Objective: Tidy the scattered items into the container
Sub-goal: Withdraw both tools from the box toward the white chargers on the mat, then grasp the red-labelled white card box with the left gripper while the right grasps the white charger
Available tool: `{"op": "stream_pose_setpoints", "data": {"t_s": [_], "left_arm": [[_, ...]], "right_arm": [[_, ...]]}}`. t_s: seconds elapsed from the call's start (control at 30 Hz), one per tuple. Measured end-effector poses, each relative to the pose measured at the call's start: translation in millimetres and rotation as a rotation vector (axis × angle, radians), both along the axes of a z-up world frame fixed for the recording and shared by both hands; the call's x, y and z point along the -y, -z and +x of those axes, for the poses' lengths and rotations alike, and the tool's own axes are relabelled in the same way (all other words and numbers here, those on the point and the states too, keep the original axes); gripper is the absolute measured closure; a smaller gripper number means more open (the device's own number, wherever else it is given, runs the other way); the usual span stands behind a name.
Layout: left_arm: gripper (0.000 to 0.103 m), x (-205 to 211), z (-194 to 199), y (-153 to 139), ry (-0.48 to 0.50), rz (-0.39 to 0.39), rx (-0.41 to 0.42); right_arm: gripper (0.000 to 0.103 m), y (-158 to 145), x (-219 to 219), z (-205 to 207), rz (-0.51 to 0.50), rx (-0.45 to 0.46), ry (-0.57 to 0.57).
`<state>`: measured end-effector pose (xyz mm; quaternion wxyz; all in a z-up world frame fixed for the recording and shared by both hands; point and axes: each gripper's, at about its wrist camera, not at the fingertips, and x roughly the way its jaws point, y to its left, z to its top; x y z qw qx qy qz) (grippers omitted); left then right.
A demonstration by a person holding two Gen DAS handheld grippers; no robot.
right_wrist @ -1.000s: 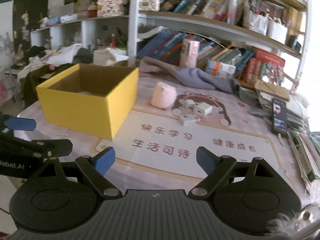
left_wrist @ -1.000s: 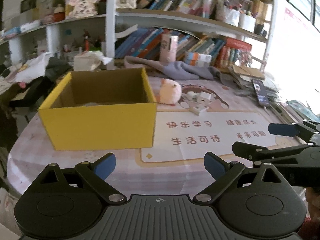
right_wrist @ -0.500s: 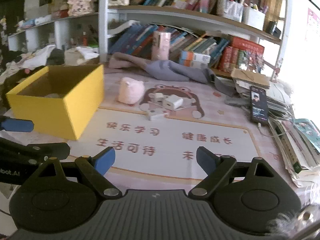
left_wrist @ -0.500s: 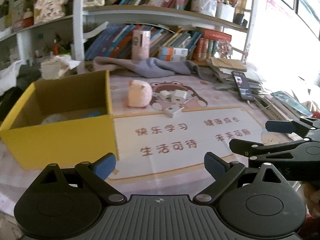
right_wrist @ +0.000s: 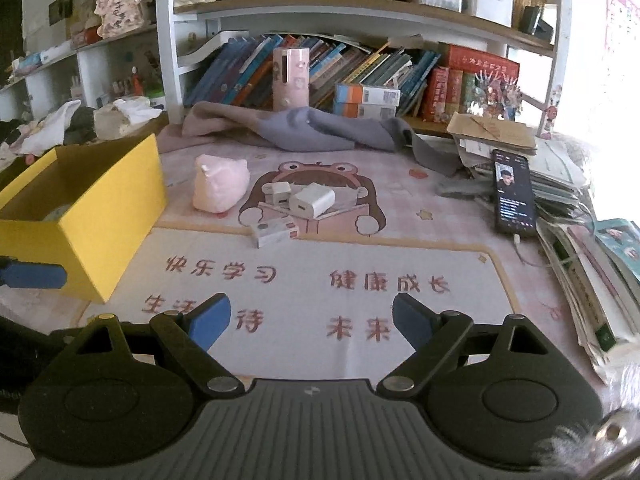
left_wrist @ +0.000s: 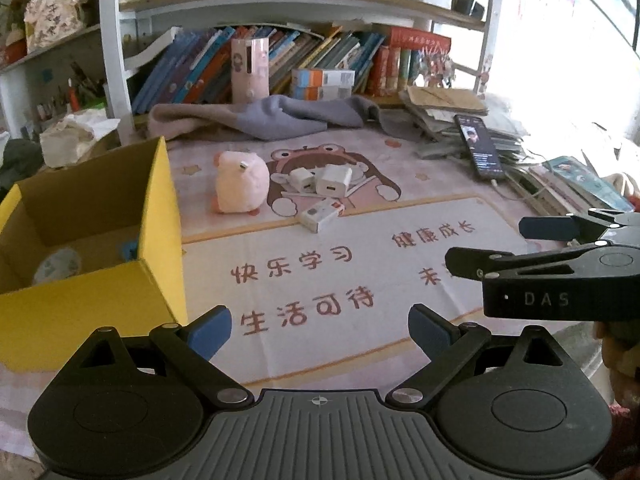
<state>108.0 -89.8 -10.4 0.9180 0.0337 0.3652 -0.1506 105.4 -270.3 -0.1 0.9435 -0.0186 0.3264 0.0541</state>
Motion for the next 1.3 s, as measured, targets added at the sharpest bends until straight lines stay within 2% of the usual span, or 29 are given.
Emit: {"op": "stream_pose_setpoints", "data": {"t_s": [0.3, 0.63, 0.77, 0.97, 1.3], "left_arm": [[0.006, 33.1, 51.0, 3.8, -0.037, 0.027, -0.017], [0.006, 57.8, 92.8, 15.8, -0.078, 0.042, -0.045], [0.007, 62.2, 111.6, 26.6, -0.114, 0.041, -0.051], [0.008, 66.7, 146.3, 45.9, -0.166, -0.004, -0.095], [0.008, 83.7, 183.7, 69.1, -0.157, 0.032, -0.118]], "right_arm": [[0.015, -2.6, 30.9, 65.8, 0.029, 0.017, -0.052], [0.015, 9.6, 49.0, 132.0, 0.051, -0.017, -0.129], [0.015, 19.6, 49.3, 156.6, 0.04, -0.029, -0.177], [0.015, 34.1, 43.0, 204.8, 0.032, -0.044, -0.226], [0.015, 61.6, 23.7, 261.5, -0.013, -0.063, -0.32]]}}
